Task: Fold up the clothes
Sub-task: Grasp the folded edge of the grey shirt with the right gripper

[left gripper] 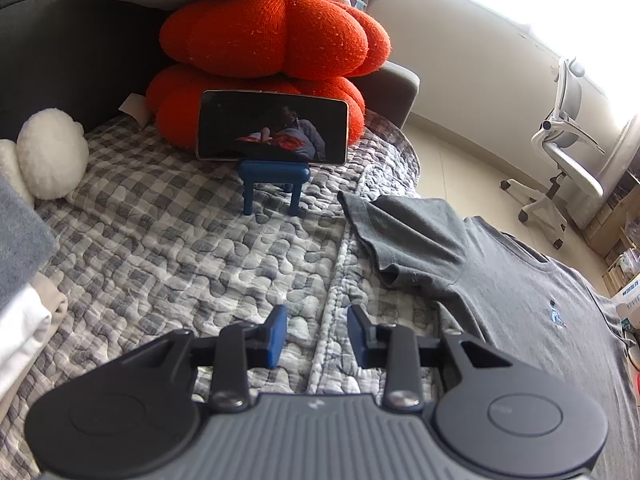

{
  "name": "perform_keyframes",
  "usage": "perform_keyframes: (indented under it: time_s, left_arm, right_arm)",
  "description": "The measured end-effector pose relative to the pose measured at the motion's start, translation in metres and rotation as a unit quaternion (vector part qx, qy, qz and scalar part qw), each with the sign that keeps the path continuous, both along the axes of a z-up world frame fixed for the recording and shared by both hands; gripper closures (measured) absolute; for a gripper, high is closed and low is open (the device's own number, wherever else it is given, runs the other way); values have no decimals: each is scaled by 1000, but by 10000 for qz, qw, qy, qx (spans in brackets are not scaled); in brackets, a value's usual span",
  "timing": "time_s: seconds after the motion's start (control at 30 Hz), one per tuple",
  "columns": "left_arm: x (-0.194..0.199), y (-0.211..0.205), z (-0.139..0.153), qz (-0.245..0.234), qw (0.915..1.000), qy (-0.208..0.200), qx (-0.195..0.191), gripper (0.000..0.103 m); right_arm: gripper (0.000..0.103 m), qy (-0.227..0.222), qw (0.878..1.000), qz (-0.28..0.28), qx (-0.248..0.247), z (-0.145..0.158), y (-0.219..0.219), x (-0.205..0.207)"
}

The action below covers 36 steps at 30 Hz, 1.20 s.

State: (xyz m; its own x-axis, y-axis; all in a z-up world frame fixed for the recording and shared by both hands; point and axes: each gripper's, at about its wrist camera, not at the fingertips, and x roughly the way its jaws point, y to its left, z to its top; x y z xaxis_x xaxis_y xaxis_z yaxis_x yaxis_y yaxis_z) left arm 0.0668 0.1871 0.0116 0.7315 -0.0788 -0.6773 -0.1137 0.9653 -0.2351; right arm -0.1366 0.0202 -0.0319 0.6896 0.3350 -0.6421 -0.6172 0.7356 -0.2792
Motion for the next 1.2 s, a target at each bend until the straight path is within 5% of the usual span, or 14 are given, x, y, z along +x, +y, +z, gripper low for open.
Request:
perform_keyframes:
  time_s: [0.3,0.43,0.87,0.97,1.0,1.03,1.1,1.2]
  left_arm:
    - [0,0,0,-17,10000,7,-4,69]
    - [0,-2,0,-40,10000,4,15,68]
    - [2,-3,-1,-39,10000,21,-25,68]
    - [1,-4,-1,-67,10000,5,3,68]
    - [1,-3,-1,-56,10000,10,-7,68]
    - [1,-3,-1,-45,10000,14,-17,68]
    - [2,-2,-1,-26,10000,22,-38,68]
    - [2,-2,-1,-34,10000,13,-77,68]
  right_arm:
    - [64,499,9978,-197,-385,-31,-3,12]
    - [64,65,9996,56,-266,-26,2,7]
    - [62,-539,9888,965,-1001,-32,20,5]
    - [71,-592,9867,945,-1185,-38,20,8]
    - [88,-545,9879,895,-1140,-38,19,10]
    - [94,-474,9899,829,-1048,-38,17,11]
    - [95,-226,9956,625,-662,-33,12,16]
    - [94,588,9953,19,774,-15,-5,33]
